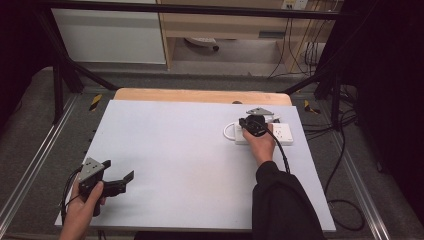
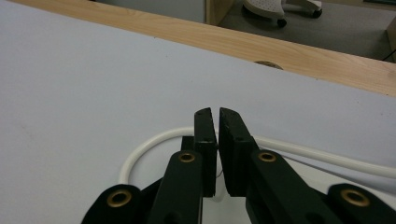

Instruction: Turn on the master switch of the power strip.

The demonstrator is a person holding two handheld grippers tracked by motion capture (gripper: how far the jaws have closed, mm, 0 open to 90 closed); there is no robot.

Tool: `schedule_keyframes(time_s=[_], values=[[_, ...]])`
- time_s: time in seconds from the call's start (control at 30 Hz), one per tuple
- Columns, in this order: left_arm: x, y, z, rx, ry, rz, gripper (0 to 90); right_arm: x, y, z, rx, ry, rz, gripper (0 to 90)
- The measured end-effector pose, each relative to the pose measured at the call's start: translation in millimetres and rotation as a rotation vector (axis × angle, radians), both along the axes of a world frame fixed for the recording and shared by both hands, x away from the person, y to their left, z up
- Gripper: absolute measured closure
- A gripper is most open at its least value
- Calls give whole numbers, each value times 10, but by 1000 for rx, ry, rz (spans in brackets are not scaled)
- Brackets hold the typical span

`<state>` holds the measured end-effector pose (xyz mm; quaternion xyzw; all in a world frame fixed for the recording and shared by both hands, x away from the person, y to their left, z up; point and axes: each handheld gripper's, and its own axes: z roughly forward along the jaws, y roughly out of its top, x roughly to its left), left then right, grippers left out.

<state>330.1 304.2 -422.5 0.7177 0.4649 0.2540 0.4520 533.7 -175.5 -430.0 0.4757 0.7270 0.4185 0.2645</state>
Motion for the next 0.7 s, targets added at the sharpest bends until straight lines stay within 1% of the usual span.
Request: schedule_keyframes(time_s=[0.1,0.2,0.33,0.4,0.47,0.57,0.63,0.67,0.7], values=[[0,-1,0,-1,0,-1,58,-1,-19,19,14,-4,-5,819],[1,-4,-2,0,-1,-3,58,-6,-38,40,31,-2,-11,758],[2,-7,-3,2,0,-3,58,-17,-62,86,59,-2,-20,652],[2,-7,-3,3,0,-3,58,-26,-81,118,66,-11,-32,570],[-1,-7,-2,2,-1,-2,58,-32,-105,140,76,-8,-41,517],[-1,-8,-2,2,-2,-4,58,-41,-133,162,82,6,-51,401],[2,-12,-5,-1,1,-7,58,-38,-154,170,103,29,-54,346],[2,-15,-6,0,3,-8,58,-36,-165,174,106,38,-58,322],[2,-16,-6,2,4,-10,58,-37,-176,180,107,37,-64,303]])
